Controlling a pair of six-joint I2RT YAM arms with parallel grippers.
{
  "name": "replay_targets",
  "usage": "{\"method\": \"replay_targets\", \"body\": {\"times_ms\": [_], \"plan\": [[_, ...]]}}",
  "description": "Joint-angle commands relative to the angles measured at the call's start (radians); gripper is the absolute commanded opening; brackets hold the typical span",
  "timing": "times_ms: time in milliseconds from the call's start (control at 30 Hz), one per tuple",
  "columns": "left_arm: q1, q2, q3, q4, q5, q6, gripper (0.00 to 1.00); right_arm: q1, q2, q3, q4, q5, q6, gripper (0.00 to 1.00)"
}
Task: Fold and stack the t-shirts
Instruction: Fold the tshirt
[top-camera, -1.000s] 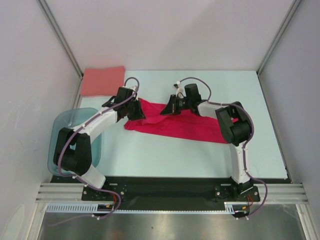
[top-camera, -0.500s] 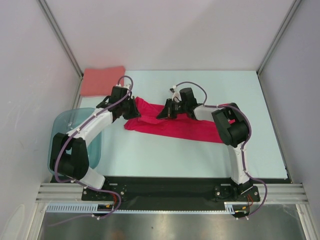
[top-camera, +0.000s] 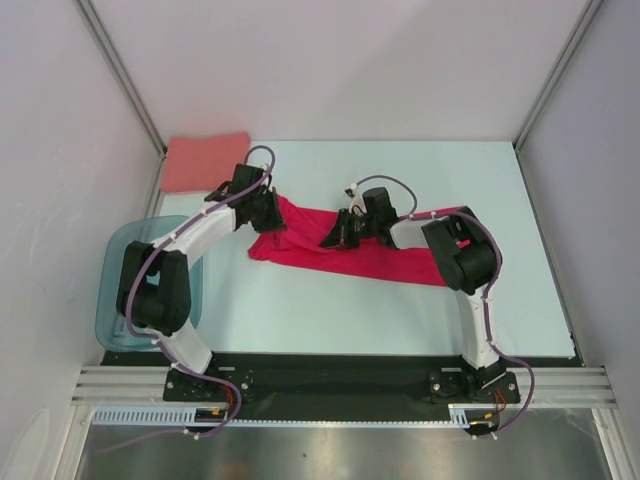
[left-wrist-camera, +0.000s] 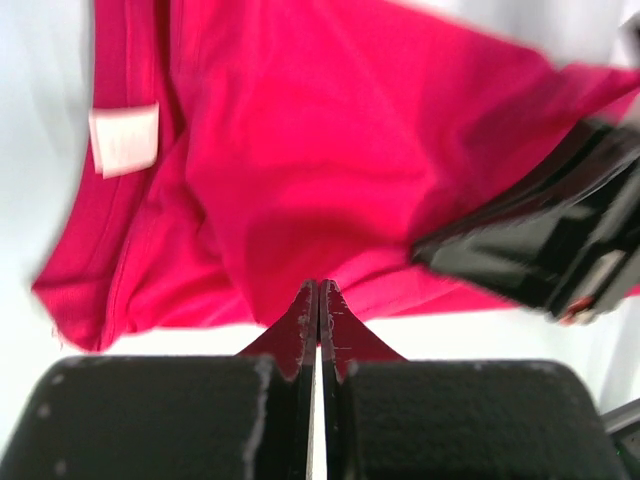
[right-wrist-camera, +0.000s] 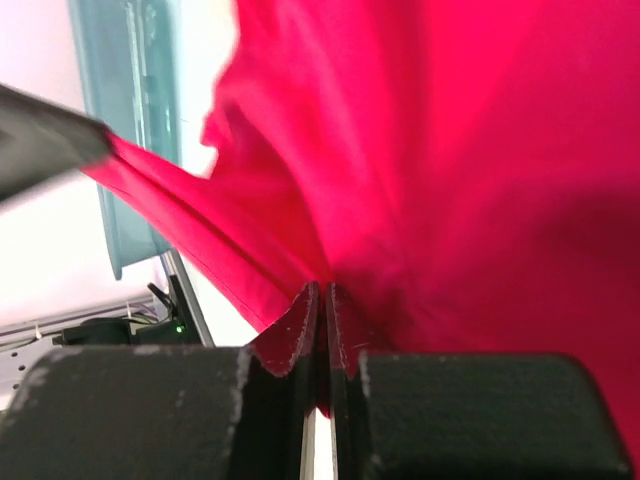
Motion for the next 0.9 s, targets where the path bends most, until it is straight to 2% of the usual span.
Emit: {"method": "replay_targets", "body": {"times_ms": [0, 233, 433, 867], "plan": [[0.006, 0.035, 0.1, 0.009, 0.001, -0.01, 0.0, -0.003, -0.069, -0.035, 0.087, 0.035, 0.014, 0.06], [0.005, 0.115, 0.189, -0.009, -0.011, -0.01, 0.0, -0.008, -0.082, -0.069, 0.19, 0.053, 0.022, 0.08], [0.006, 0.138, 0.207, -0.016, -0.029, -0.009, 0.0, -0.019, -0.112, -0.095, 0.238, 0.108, 0.022, 0.08], [0.008, 0.187, 0.24, -0.025, -0.069, -0.023, 0.0, -0.049, -0.032, -0.054, 0.281, 0.167, 0.02, 0.08]]}}
